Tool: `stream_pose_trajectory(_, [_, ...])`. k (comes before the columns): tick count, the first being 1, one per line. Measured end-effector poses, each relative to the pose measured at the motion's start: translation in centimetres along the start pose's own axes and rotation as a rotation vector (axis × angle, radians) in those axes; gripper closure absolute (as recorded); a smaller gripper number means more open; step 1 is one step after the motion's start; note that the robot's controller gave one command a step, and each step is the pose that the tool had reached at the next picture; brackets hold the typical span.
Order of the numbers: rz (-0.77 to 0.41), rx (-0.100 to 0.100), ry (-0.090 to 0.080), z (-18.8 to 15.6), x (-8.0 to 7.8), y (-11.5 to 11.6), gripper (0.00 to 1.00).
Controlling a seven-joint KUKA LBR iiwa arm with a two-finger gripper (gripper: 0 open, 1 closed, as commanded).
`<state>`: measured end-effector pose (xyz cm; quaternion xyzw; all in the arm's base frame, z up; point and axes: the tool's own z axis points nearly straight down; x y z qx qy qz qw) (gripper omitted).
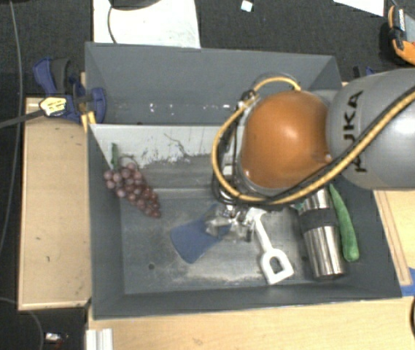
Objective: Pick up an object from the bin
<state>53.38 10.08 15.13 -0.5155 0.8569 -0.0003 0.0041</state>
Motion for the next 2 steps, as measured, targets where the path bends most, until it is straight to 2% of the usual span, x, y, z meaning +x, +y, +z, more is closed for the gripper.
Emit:
stream_pose_trajectory(1, [0.003,0.008,-0.006,-3.15,-0.15,-0.2,1.0])
stream_pose_trajectory(2, [0.008,0.008,-0.008,-3.65,-0.17,-0.19,1.0])
